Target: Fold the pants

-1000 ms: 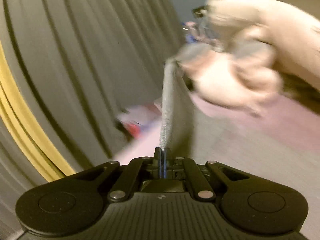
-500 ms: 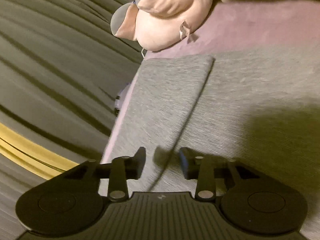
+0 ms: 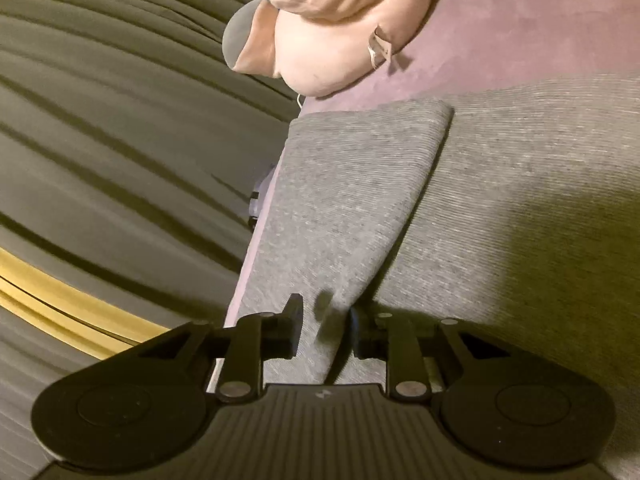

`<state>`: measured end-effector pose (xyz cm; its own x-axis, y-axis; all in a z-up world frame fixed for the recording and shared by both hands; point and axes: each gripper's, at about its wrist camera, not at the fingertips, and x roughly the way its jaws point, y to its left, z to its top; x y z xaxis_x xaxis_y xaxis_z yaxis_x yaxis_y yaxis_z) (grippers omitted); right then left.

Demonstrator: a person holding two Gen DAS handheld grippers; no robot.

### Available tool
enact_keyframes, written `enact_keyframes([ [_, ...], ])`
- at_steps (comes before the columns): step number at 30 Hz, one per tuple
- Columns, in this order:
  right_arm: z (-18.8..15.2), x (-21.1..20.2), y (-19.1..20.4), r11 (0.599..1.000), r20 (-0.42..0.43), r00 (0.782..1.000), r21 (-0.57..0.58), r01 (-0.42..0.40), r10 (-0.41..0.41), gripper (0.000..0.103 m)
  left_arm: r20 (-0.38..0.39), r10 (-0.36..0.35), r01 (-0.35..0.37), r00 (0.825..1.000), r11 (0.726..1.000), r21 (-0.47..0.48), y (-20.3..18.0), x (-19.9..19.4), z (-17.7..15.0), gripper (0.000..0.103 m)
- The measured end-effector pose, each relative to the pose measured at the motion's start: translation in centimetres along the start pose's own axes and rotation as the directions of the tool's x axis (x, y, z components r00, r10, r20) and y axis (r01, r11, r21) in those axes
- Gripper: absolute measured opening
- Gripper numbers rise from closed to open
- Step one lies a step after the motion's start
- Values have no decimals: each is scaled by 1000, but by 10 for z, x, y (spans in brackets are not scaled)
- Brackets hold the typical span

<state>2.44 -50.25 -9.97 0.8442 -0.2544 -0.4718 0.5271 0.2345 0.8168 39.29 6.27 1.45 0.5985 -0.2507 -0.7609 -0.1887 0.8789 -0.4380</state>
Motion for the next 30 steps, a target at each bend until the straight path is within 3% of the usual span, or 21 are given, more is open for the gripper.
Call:
enact_keyframes([
  [1, 1, 1, 0, 1000, -1, 1000, 2, -4, 4, 31, -38, 23, -23, 999, 1000, 19, -3, 9, -1, 88],
  [4, 1, 5, 2, 1000, -4, 1000, 3, -9, 9, 40, -119, 107, -106, 987, 994, 13, -8, 35, 1, 87],
  [7, 0, 7, 11, 999, -15, 1000, -38, 21, -22, 41, -175, 170, -168, 970, 985, 28, -9, 53, -3, 81],
  [8, 0, 8, 13, 998, -13, 999, -50, 30, -31, 38, -162, 216, -207, 963, 976, 68, -13, 55, -4, 62],
  [10, 2, 11, 15, 995, -22, 997, -57, 79, -80, 5, -121, 265, -250, 957, 960, 125, -22, 44, -8, 31],
  [11, 3, 11, 14, 995, -36, 995, -42, 86, -88, 5, -106, 231, -218, 967, 969, 118, -21, 38, -7, 16],
  [14, 5, -4, 21, 999, -9, 999, -25, 41, -41, 4, -36, 112, -110, 993, 992, 60, -8, 2, -5, 12],
  [16, 8, -20, 35, 999, 14, 1000, -22, -23, 23, 4, 51, 12, -14, 999, 999, 38, 5, -35, -11, 6],
  [19, 13, -52, 55, 993, 51, 992, -25, -113, 115, 4, 184, -121, 121, 975, 993, 13, 35, -94, -31, 5],
  [21, 18, -82, 61, 988, 103, 983, -34, -149, 152, 4, 265, -219, 231, 939, 973, -13, 64, -138, -61, 5],
  [23, 22, -111, 56, 985, 148, 974, -2, -172, 170, 4, 293, -249, 263, 923, 965, -9, 87, -167, -99, 6],
  [24, 21, -123, 49, 984, 159, 972, 26, -178, 172, 4, 295, -246, 260, 923, 965, -9, 96, -177, -118, 6],
  [26, 15, -138, 38, 992, 172, 980, 66, -112, 99, 4, 260, -203, 216, 944, 976, -22, 113, -189, -159, 6],
  [28, 2, -144, 26, 997, 178, 983, 72, 29, -41, 5, 241, -143, 158, 960, 986, -45, 128, -193, -191, 6],
  [30, -17, -141, 10, 966, 169, 952, 85, 244, -255, 5, 219, -99, 124, 971, 987, -101, 144, -196, -213, 5],
])
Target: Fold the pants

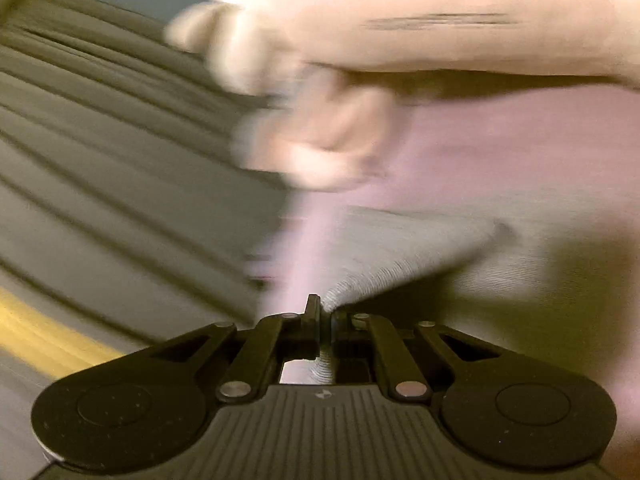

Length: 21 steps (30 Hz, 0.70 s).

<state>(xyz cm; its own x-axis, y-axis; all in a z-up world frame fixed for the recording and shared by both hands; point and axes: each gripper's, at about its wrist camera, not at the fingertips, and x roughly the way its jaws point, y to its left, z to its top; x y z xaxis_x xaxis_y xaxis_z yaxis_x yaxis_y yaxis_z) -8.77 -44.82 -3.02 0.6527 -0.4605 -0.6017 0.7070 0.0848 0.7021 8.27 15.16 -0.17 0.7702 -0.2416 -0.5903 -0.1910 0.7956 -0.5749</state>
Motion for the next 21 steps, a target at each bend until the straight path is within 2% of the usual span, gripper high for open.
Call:
enact_keyframes([
  [2, -15, 8, -15, 989, -16, 989, -29, 144, -144, 5, 7, 85, -85, 996, 996, 3, 14, -10, -1, 6],
  [3, -20, 11, -21, 986, -13, 986, -32, 165, -166, 5, 21, 92, -92, 996, 996, 5, 18, -14, 1, 7],
  [4, -24, 13, -26, 986, -5, 986, -44, 164, -164, 5, 31, 100, -101, 994, 995, 7, 20, -20, 6, 12],
  [5, -26, 13, -27, 985, 6, 987, -62, 158, -158, 6, 41, 111, -112, 993, 994, 6, 20, -22, 14, 31],
  [6, -27, 14, -26, 986, 15, 988, -73, 153, -152, 6, 59, 113, -114, 992, 993, 14, 17, -26, 23, 63],
  [8, -29, 15, -24, 987, 12, 990, -84, 139, -139, 7, 138, 133, -144, 981, 987, 68, 7, -32, 42, 87],
  [10, -29, 11, -24, 991, -1, 994, -75, 113, -114, 8, 197, 136, -163, 971, 979, 124, 0, -26, 58, 88],
  [12, -29, 12, -22, 992, -8, 995, -79, 98, -99, 8, 182, 132, -163, 974, 972, 168, -11, -11, 73, 89],
  [14, -29, 15, -21, 991, -17, 995, -92, 99, -100, 8, 163, 140, -177, 977, 954, 241, -29, 12, 86, 96],
  [15, -29, 15, -22, 990, -22, 994, -98, 101, -104, 8, 165, 177, -218, 970, 936, 277, -37, 24, 89, 96],
  [17, -27, 18, -23, 989, -38, 993, -98, 107, -111, 8, 137, 315, -343, 939, 884, 318, -44, 59, 100, 96],
  [18, -26, 18, -25, 990, -43, 993, -92, 104, -108, 9, 107, 362, -377, 926, 871, 316, -42, 73, 105, 96],
  [19, -24, 19, -26, 991, -48, 994, -87, 97, -101, 11, 76, 370, -375, 926, 875, 308, -38, 81, 106, 94],
  [20, -24, 19, -27, 992, -50, 994, -86, 91, -95, 12, 38, 351, -347, 936, 893, 288, -34, 91, 109, 89],
  [21, -23, 20, -28, 993, -51, 995, -86, 84, -88, 16, 5, 316, -306, 949, 915, 263, -29, 98, 110, 77],
])
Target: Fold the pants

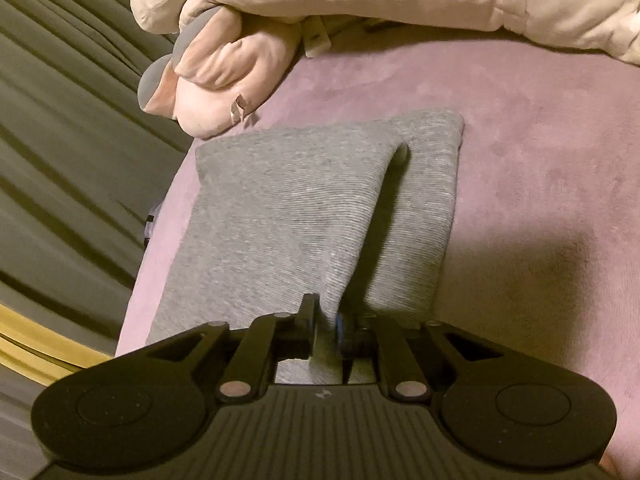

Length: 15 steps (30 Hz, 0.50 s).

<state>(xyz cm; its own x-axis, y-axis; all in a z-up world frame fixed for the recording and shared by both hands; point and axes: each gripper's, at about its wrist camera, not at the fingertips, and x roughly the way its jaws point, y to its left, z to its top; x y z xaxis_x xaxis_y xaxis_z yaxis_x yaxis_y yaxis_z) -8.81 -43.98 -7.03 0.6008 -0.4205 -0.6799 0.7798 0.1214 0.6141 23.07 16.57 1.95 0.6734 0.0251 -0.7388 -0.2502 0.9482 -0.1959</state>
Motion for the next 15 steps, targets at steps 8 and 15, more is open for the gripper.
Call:
enact_keyframes([
  [8, 15, 5, -1, 993, -10, 994, 28, -111, 111, 56, -34, -103, 100, 994, 992, -79, 30, 2, -8, 14],
  [15, 36, 2, 31, 990, -19, 990, -9, -138, 138, 5, 102, -199, 214, 975, 964, -161, 59, -49, 0, 11],
])
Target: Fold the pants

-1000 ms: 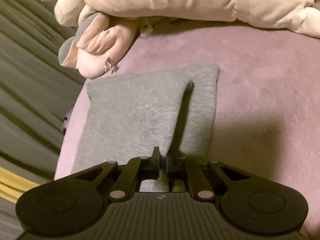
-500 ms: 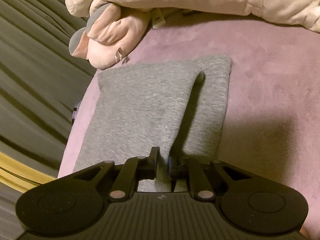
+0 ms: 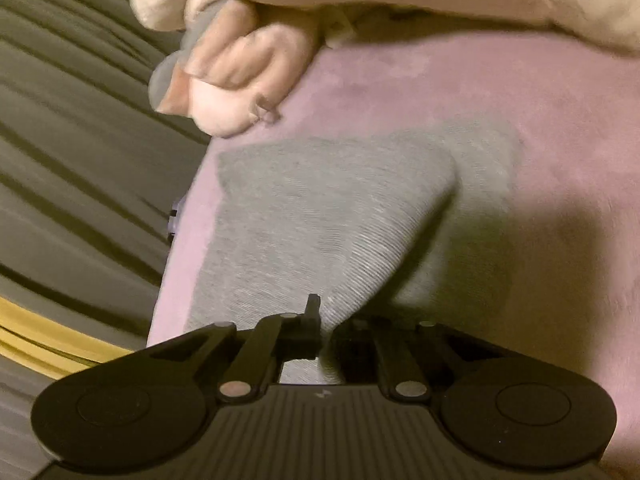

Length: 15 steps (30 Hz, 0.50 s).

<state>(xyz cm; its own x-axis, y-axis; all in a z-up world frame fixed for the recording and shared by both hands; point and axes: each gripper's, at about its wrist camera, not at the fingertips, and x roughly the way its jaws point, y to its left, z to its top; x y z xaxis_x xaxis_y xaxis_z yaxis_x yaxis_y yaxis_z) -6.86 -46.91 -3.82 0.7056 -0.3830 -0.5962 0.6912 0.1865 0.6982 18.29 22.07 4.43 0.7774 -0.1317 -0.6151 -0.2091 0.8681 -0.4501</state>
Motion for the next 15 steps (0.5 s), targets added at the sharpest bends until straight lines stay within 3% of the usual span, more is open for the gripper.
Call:
enact_keyframes([
  [2, 12, -21, 24, 990, 61, 988, -6, -139, 139, 5, 87, -69, 74, 994, 996, -54, 14, -26, 7, 11],
  [3, 20, -31, 32, 976, 85, 973, 4, -217, 215, 5, 136, -106, 117, 985, 990, -82, 23, -39, 7, 11],
  [5, 30, -49, 34, 918, 162, 911, 61, -392, 379, 5, 211, -161, 190, 964, 974, -123, 43, -59, -3, 11],
  [6, 32, -56, 29, 901, 202, 891, 74, -427, 406, 5, 228, -174, 207, 958, 970, -128, 55, -65, -13, 13],
  [7, 30, -62, 22, 911, 237, 894, 66, -406, 381, 5, 219, -168, 197, 961, 973, -120, 62, -65, -22, 15],
  [8, 27, -62, 16, 934, 246, 910, 40, -355, 335, 5, 183, -137, 157, 974, 982, -102, 70, -60, -35, 17],
  [10, 12, -46, 6, 991, 211, 969, -56, -120, 130, 5, 75, -21, 27, 997, 997, -76, 86, -40, -63, 19],
  [11, 1, -30, -1, 997, 164, 986, -83, 5, 8, 5, 12, 49, -48, 999, 996, -77, 94, -27, -75, 21],
  [12, -7, -14, -13, 991, 97, 990, -78, 106, -99, 5, -47, 110, -114, 993, 990, -83, 102, -18, -86, 22],
  [13, -15, -1, -27, 980, 30, 981, -55, 191, -190, 5, -74, 124, -131, 990, 987, -93, 108, -11, -93, 24],
  [15, -24, -2, -45, 989, 50, 988, 22, 146, -147, 4, -33, 99, -103, 994, 986, -132, 113, -14, -98, 30],
])
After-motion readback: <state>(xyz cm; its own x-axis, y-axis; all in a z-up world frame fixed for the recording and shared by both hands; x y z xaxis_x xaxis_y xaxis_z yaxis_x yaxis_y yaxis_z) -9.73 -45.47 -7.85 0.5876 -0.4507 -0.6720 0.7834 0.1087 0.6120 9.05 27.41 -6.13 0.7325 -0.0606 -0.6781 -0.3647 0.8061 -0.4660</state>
